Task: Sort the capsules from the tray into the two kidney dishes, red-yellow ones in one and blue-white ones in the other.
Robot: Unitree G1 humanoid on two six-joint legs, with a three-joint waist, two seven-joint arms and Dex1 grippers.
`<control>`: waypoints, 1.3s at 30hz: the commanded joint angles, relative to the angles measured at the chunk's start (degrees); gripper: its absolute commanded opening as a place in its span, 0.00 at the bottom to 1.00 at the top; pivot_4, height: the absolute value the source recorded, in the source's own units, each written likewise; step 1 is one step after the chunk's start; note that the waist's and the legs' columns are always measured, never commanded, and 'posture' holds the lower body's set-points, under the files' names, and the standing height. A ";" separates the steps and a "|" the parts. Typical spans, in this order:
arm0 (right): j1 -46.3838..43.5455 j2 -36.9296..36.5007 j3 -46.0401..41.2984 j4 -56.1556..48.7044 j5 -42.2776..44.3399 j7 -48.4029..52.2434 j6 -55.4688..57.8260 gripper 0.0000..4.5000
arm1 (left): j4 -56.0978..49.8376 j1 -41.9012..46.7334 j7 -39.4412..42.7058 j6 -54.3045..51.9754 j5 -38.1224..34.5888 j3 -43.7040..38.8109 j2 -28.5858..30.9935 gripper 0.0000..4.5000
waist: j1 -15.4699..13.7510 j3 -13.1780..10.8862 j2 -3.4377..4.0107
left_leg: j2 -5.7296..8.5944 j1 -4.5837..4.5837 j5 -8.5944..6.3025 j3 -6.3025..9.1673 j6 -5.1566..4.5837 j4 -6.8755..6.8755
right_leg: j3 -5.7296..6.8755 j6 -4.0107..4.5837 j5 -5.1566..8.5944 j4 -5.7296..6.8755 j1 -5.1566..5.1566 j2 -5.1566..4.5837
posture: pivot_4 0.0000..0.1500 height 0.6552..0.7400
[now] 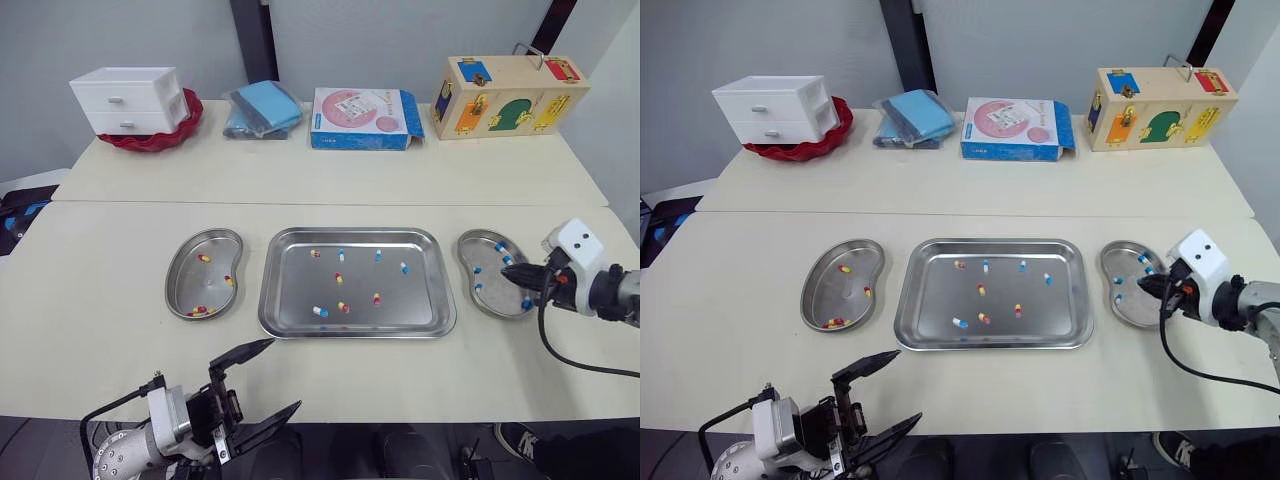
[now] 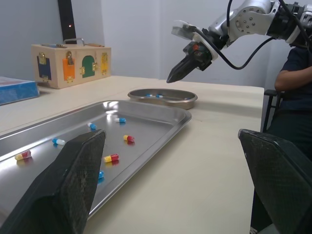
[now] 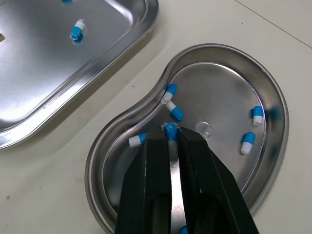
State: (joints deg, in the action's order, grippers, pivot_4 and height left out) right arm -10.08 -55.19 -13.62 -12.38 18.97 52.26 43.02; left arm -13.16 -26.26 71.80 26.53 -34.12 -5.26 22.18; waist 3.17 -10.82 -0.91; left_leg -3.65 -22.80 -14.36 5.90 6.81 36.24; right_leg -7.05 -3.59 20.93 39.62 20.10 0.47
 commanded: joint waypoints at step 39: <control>3.04 -3.30 -3.47 2.74 0.38 4.80 -8.15 0.99 | -0.43 -0.75 -7.38 -1.28 0.24 -3.38 1.71 1.00 | -0.26 0.01 0.02 | 0.00 0.03 0.00 0.02 0.00 0.04 | 0.02 0.00 0.00 0.03 -0.05 0.00 | 1.00 1.00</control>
State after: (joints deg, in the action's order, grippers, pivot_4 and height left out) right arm -7.43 -56.96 -14.00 -8.77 18.30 55.11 37.18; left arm -12.79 -26.76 66.29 26.24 -33.90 -6.74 22.82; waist 2.91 -10.80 -0.89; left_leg -3.64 -22.77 -14.36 5.93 6.81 36.28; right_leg -7.02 -3.59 20.93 39.65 20.04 0.47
